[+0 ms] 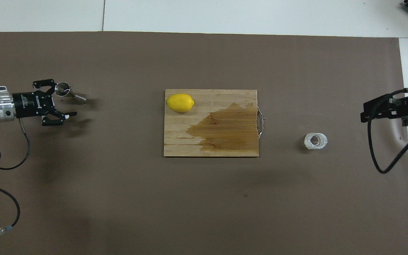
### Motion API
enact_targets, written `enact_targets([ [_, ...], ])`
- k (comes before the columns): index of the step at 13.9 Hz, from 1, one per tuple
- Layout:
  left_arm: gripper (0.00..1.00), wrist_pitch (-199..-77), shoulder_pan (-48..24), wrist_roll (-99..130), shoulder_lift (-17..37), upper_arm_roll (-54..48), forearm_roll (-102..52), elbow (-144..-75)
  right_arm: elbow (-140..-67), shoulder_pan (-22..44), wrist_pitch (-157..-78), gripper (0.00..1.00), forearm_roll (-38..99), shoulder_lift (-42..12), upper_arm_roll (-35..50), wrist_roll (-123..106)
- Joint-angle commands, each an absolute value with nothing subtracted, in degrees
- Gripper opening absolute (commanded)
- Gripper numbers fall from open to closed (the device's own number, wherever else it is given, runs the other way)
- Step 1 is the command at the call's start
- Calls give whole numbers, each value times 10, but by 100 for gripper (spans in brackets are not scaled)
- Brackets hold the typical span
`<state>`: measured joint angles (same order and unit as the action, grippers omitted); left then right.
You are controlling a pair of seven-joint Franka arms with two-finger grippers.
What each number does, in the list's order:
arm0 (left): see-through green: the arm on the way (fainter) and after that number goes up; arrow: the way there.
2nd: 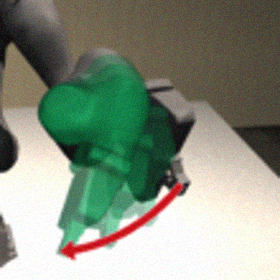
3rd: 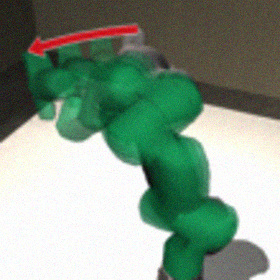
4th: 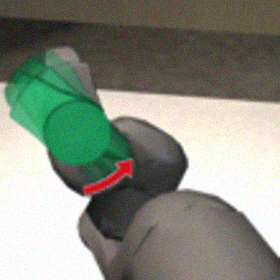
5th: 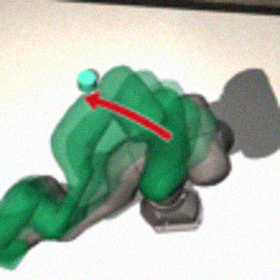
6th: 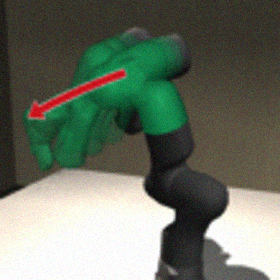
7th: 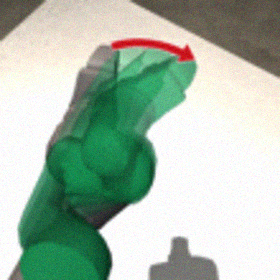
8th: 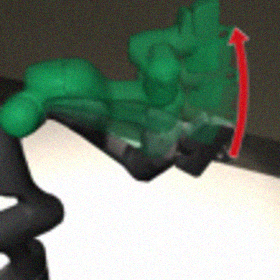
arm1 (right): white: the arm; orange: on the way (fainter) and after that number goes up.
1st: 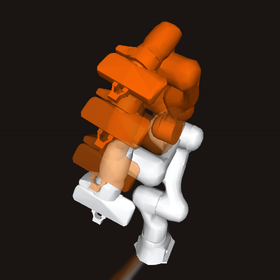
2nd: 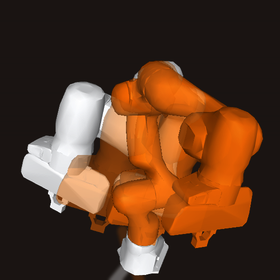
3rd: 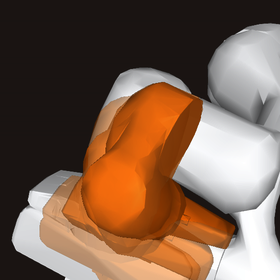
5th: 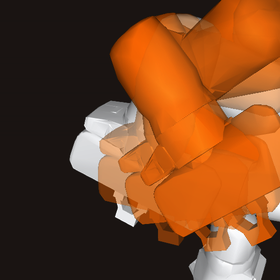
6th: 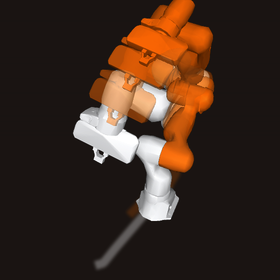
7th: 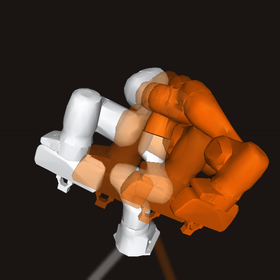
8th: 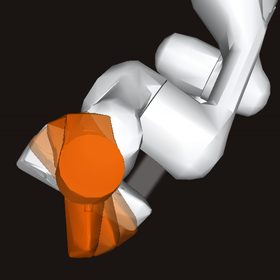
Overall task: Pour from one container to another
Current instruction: 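Close the left gripper around the silver cup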
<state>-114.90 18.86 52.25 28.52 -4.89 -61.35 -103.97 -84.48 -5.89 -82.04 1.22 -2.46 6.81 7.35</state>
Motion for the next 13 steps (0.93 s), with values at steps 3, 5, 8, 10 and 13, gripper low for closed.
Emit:
enact_targets([
  [3, 100, -1161, 183, 510, 276, -43, -648, -1062, -855, -67, -817, 100, 25, -15, 72, 80],
  [5, 97, -1160, 183, 501, 277, -43, -660, -1063, -855, -67, -817, 100, 25, -14, 72, 80],
  [8, 62, -1160, 184, 497, 276, -43, -667, -1070, -855, -67, -817, 100, 25, -15, 72, 80],
  [10, 29, -1160, 185, 495, 275, -43, -675, -1070, -855, -67, -817, 100, 25, -15, 72, 80],
  [13, 0, -1158, 185, 495, 274, -43, -680, -1070, -856, -67, -817, 100, 25, -14, 72, 79],
])
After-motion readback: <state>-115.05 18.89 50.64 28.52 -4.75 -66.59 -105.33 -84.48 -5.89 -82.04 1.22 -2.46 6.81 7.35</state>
